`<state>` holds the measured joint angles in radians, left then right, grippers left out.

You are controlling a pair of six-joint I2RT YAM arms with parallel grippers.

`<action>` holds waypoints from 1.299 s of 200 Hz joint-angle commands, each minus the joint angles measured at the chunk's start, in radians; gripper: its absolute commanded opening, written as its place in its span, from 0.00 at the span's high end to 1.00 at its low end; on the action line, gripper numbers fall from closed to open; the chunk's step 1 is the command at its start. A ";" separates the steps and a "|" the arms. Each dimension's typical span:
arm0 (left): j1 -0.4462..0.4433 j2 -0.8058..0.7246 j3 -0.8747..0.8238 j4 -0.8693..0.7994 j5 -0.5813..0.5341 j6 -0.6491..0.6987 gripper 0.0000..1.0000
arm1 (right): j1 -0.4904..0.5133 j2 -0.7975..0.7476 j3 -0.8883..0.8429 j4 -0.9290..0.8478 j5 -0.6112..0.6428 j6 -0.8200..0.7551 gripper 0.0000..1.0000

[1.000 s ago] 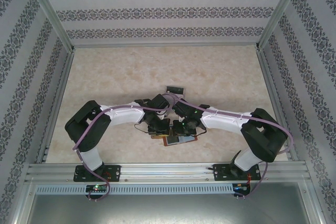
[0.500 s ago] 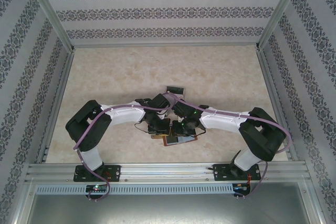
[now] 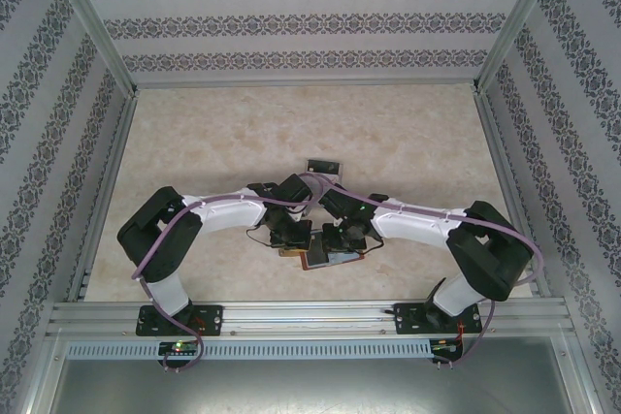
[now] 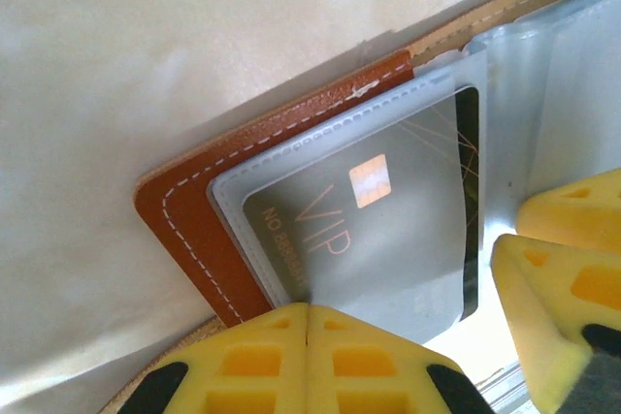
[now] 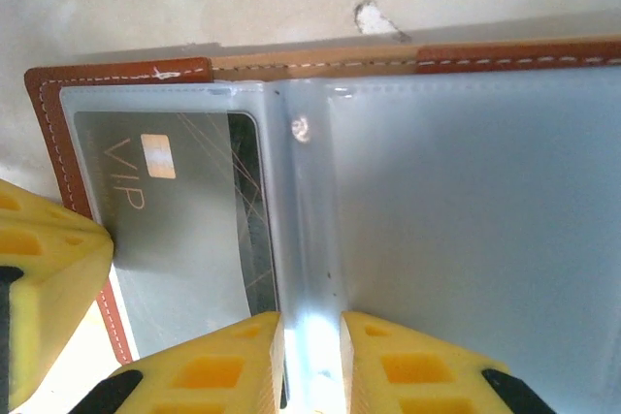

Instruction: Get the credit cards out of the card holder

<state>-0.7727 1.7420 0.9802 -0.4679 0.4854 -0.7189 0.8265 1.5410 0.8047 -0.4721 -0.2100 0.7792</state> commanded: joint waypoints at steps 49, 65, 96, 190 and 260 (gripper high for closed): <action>-0.010 -0.015 -0.019 -0.072 -0.047 0.016 0.92 | -0.009 -0.038 -0.038 0.131 -0.082 0.032 0.77; -0.010 -0.015 -0.022 -0.070 -0.047 0.015 0.92 | -0.010 -0.023 -0.038 0.138 -0.085 0.031 0.77; -0.010 -0.016 -0.023 -0.072 -0.049 0.014 0.92 | -0.011 0.004 -0.038 0.154 -0.089 0.027 0.77; -0.010 -0.024 -0.022 -0.083 -0.054 0.014 0.92 | -0.013 0.042 -0.030 0.072 0.003 0.002 0.70; -0.010 -0.033 -0.016 -0.093 -0.059 0.014 0.92 | -0.013 -0.009 -0.013 0.046 -0.007 -0.009 0.66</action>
<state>-0.7727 1.7321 0.9752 -0.4896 0.4660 -0.7181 0.8265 1.5604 0.7902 -0.3668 -0.2432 0.7799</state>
